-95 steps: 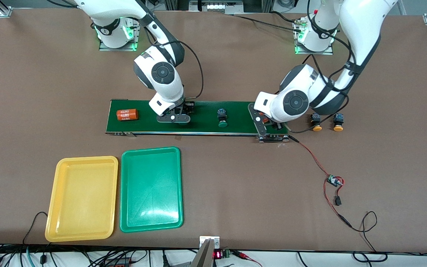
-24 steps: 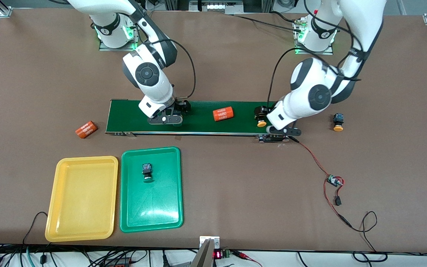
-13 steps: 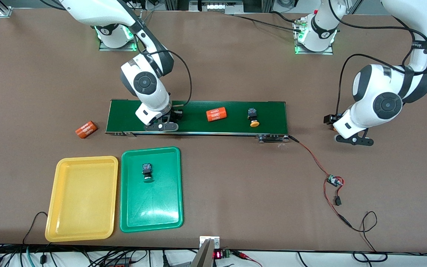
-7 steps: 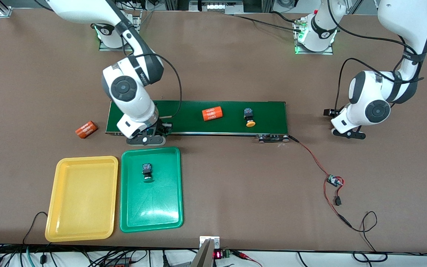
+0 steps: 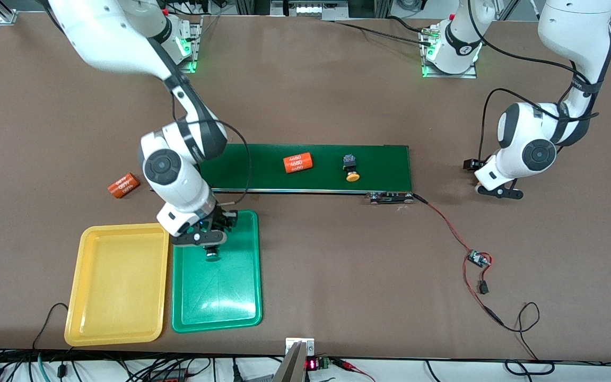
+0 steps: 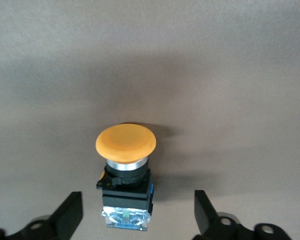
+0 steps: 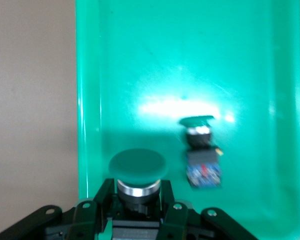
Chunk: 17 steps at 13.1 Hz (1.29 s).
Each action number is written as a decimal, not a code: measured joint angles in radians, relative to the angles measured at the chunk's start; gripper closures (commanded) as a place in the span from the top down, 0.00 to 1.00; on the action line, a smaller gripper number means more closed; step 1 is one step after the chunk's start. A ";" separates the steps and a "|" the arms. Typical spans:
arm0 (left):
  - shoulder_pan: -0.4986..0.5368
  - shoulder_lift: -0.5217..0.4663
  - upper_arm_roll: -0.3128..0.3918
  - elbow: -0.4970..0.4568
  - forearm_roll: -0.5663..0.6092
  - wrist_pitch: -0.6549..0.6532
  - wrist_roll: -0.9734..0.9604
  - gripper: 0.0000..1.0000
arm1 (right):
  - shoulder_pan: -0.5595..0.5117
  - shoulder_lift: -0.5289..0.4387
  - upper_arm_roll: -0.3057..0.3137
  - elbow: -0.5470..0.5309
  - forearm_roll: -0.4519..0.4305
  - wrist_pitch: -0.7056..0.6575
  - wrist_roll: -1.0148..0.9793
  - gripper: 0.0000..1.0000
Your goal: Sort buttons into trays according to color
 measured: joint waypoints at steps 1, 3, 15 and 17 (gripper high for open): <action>0.000 0.002 0.000 -0.001 0.000 0.001 0.000 0.55 | 0.010 0.040 -0.007 0.009 -0.003 0.051 0.000 0.07; 0.000 0.004 0.000 -0.001 0.000 0.002 0.006 0.29 | 0.043 0.095 -0.040 0.020 -0.004 0.117 0.000 0.14; -0.011 -0.115 -0.217 0.260 -0.241 -0.401 -0.022 0.20 | 0.009 0.024 -0.079 0.041 -0.004 0.015 -0.009 1.00; -0.015 -0.101 -0.271 0.260 -0.337 -0.385 -0.067 0.20 | -0.017 -0.064 -0.079 0.023 -0.004 -0.145 -0.019 1.00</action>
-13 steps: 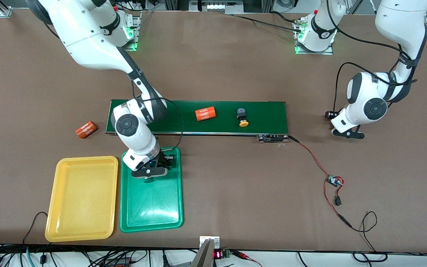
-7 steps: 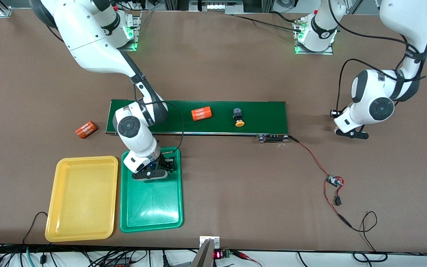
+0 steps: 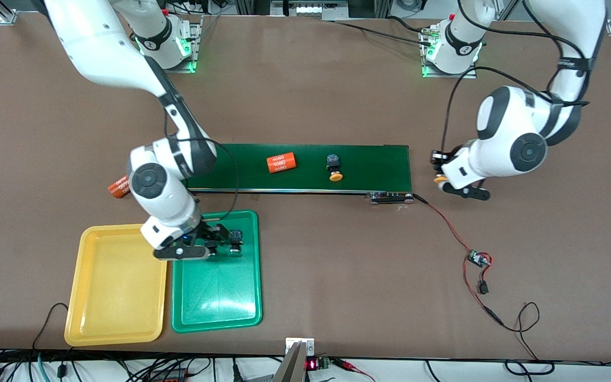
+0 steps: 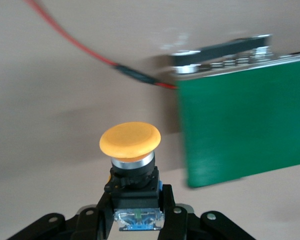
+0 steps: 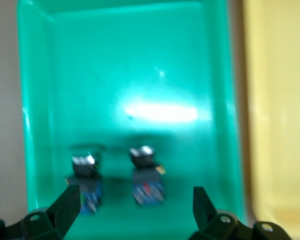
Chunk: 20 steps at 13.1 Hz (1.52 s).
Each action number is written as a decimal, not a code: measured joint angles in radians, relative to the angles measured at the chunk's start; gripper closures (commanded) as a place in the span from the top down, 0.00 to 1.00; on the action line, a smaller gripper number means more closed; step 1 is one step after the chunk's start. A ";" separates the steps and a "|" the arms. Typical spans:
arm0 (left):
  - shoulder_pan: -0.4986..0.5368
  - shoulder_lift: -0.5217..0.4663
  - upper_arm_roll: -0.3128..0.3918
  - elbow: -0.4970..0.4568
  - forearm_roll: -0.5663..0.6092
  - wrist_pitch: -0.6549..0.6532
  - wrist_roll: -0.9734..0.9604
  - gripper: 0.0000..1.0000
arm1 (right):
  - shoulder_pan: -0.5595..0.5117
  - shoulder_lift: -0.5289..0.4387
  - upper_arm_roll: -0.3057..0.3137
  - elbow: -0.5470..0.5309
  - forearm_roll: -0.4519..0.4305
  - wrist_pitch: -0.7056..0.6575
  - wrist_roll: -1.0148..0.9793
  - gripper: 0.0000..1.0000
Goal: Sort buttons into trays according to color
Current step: 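Place a yellow button with the left gripper while the right gripper withdraws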
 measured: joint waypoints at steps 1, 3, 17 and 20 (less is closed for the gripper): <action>-0.002 0.011 -0.033 0.000 -0.029 0.036 -0.020 0.20 | -0.012 -0.046 0.001 -0.009 0.000 -0.079 -0.009 1.00; -0.014 0.041 -0.091 0.000 -0.045 0.128 -0.054 0.20 | -0.040 -0.139 0.002 -0.038 0.000 -0.198 -0.041 1.00; -0.042 0.090 -0.177 0.028 -0.045 0.225 -0.187 1.00 | -0.269 -0.549 0.049 -0.177 0.087 -0.650 -0.206 1.00; 0.014 -0.011 -0.153 0.060 0.051 0.098 -0.187 1.00 | -0.301 -0.548 0.049 -0.178 0.096 -0.652 -0.258 1.00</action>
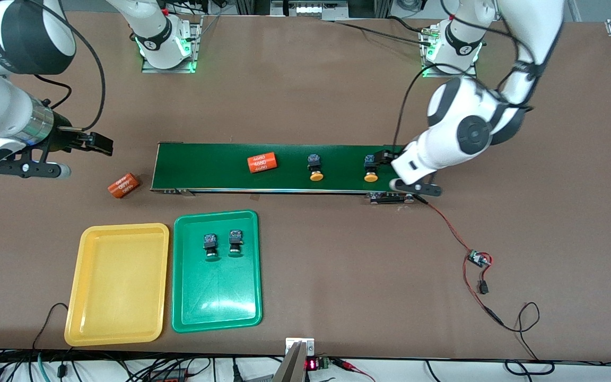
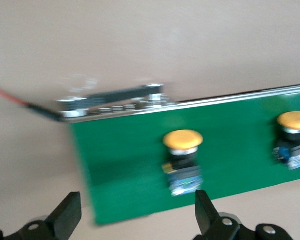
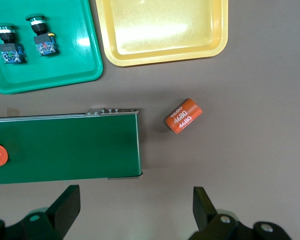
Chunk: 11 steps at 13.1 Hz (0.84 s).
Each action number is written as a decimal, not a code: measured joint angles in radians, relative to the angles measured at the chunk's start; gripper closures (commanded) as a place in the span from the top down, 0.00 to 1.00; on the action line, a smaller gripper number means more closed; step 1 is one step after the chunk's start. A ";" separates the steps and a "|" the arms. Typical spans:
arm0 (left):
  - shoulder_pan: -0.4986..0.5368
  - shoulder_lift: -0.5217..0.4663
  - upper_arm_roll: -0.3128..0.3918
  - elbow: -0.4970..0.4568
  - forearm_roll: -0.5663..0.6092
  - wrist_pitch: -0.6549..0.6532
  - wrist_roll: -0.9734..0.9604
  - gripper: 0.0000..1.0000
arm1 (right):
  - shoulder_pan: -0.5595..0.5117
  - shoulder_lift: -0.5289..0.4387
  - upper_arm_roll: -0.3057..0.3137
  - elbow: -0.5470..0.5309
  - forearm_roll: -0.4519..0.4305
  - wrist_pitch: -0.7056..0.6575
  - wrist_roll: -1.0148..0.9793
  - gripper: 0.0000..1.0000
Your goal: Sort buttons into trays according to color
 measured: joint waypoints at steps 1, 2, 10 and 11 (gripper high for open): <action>0.010 -0.032 0.017 0.009 0.060 -0.049 0.000 1.00 | -0.006 0.000 0.000 0.000 0.000 0.000 -0.037 1.00; 0.016 -0.062 0.044 0.012 0.121 -0.089 -0.001 1.00 | -0.009 0.000 -0.001 0.000 0.000 0.000 -0.063 1.00; 0.005 -0.249 0.210 0.167 0.206 -0.455 0.062 1.00 | -0.011 0.000 -0.001 0.000 0.001 -0.002 -0.077 1.00; 0.004 -0.270 0.221 0.194 0.197 -0.463 0.066 1.00 | -0.011 0.000 -0.001 0.000 0.001 -0.003 -0.077 1.00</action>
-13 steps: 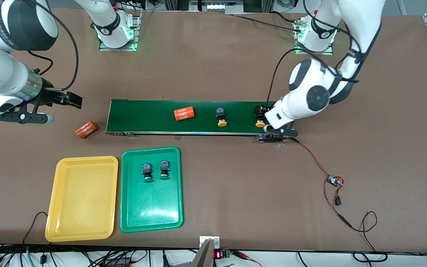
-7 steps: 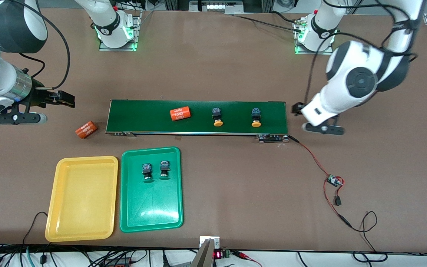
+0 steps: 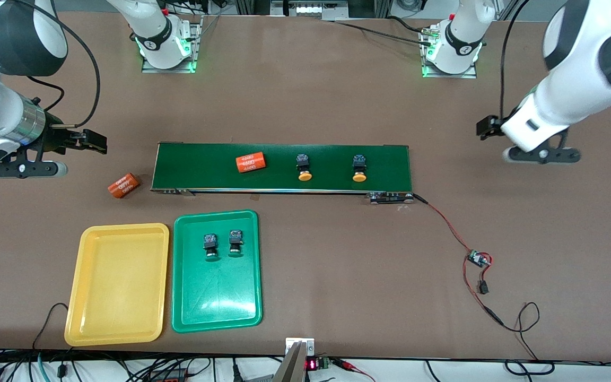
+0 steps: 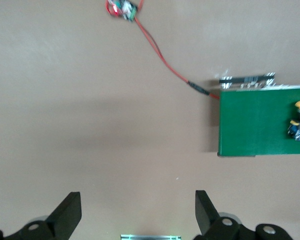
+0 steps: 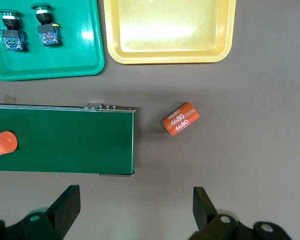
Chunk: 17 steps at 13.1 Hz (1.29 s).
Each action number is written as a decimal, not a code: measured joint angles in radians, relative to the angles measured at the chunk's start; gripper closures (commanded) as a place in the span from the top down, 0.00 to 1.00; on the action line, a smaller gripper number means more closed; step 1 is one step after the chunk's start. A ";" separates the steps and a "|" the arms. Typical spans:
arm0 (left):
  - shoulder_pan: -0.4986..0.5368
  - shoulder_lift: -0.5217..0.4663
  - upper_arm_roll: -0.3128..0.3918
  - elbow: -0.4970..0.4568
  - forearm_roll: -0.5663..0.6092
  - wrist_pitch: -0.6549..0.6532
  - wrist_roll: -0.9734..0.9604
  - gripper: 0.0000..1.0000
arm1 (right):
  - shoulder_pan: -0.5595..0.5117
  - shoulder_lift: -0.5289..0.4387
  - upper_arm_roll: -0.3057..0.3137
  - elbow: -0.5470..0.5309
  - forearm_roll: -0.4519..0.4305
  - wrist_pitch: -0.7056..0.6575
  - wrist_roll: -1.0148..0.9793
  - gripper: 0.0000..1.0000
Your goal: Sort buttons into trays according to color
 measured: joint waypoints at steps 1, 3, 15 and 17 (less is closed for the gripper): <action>0.000 -0.017 0.017 0.026 -0.021 -0.002 0.003 1.00 | 0.000 0.000 0.000 0.000 0.000 0.000 0.000 1.00; 0.001 -0.033 0.058 0.060 -0.053 -0.003 0.010 1.00 | 0.000 0.000 0.000 0.000 0.000 -0.001 0.000 1.00; 0.008 -0.025 0.084 0.155 -0.054 -0.133 0.025 1.00 | 0.000 0.000 0.000 0.000 0.000 -0.011 0.000 1.00; 0.008 -0.025 0.084 0.158 -0.054 -0.133 0.026 1.00 | 0.000 0.000 0.000 0.000 0.000 -0.012 0.000 1.00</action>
